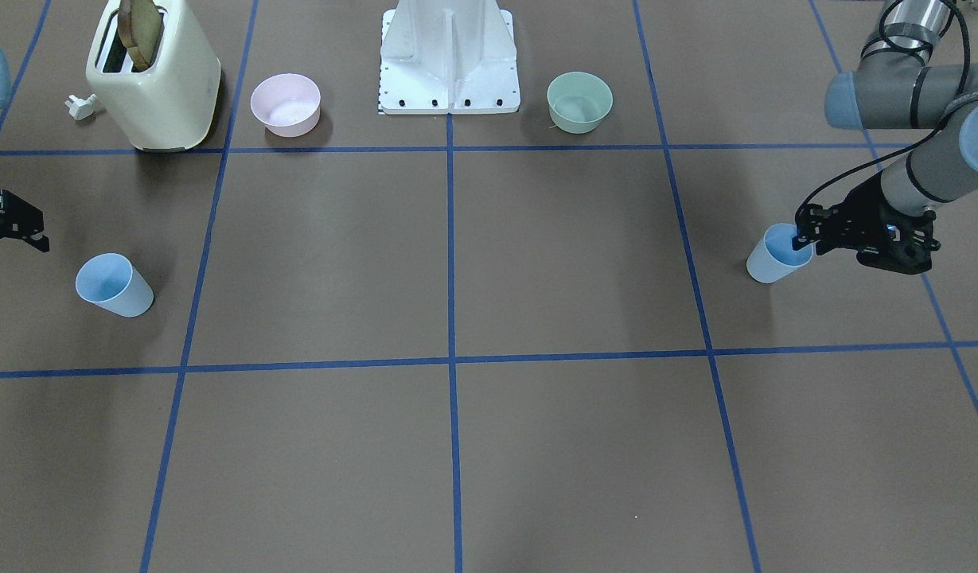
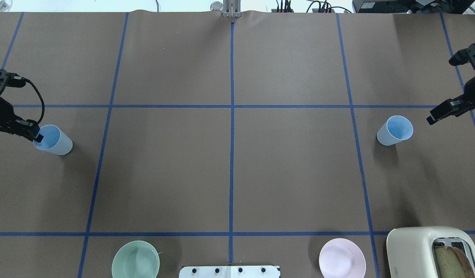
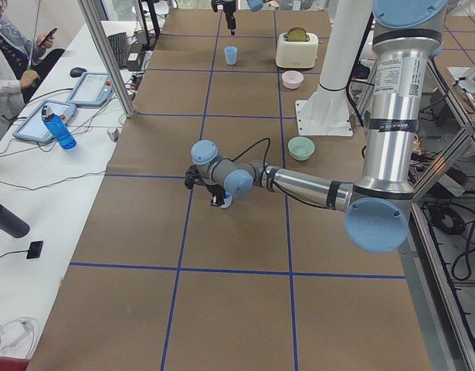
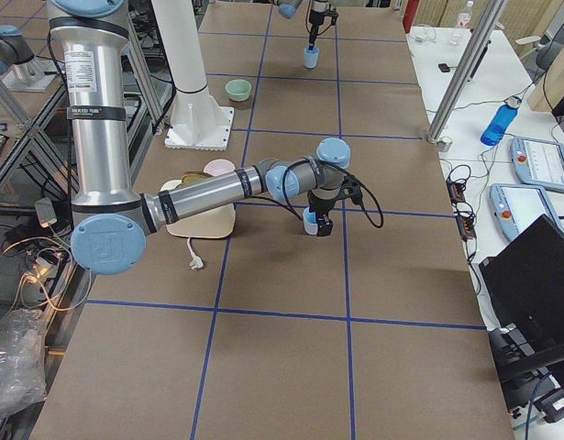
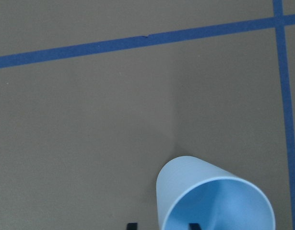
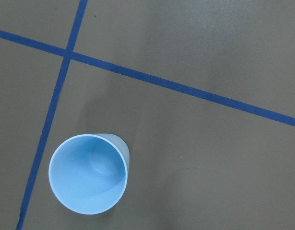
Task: Stack blue cups with both arms
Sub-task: 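Lower the left gripper onto its blue cup while the right gripper hovers, then grasp the blue cup with the left gripper while the right grasps its cup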
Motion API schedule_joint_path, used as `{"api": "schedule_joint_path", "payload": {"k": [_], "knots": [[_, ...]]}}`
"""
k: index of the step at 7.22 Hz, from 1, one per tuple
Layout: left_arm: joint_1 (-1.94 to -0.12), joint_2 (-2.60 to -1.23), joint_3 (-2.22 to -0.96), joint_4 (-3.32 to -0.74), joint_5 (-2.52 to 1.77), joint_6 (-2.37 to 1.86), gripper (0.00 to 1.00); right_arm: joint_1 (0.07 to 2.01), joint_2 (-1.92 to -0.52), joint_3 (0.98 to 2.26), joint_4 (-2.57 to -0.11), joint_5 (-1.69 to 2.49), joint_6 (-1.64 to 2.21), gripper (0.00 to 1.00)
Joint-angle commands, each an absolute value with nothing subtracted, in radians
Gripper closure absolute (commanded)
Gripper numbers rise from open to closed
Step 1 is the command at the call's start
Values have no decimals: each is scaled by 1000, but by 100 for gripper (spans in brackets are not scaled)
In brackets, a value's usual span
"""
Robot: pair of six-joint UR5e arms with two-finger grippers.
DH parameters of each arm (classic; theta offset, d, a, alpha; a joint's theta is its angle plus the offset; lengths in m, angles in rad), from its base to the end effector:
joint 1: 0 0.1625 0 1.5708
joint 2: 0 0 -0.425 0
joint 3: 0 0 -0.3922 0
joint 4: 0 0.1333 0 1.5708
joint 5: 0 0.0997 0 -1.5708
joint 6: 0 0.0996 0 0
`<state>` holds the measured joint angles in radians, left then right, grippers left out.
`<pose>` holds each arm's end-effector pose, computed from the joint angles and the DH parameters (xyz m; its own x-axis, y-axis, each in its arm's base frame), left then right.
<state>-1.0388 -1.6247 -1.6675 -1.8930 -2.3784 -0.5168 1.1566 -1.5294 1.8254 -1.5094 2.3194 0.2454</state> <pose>0.2164 -0.4885 0.5439 0.5959 0.1723 -0.7843 -0.1808 0.9804 0.0780 -0.1459 -0.4948 0.5062 0.6492 -0.2891 0.7035 0.2261 0.9565 0.1845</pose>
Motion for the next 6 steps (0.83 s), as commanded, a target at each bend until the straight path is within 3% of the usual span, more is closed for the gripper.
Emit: {"api": "schedule_joint_path", "payload": {"k": [1, 6], "knots": [[-1037, -1626, -1667, -1894, -2376, -517, 100, 1155, -1529, 1825, -1509, 2318, 245, 9], [-1035, -1692, -1741, -1881, -2382, -670, 100, 1135, -1529, 1825, -1509, 2292, 264, 10]]}}
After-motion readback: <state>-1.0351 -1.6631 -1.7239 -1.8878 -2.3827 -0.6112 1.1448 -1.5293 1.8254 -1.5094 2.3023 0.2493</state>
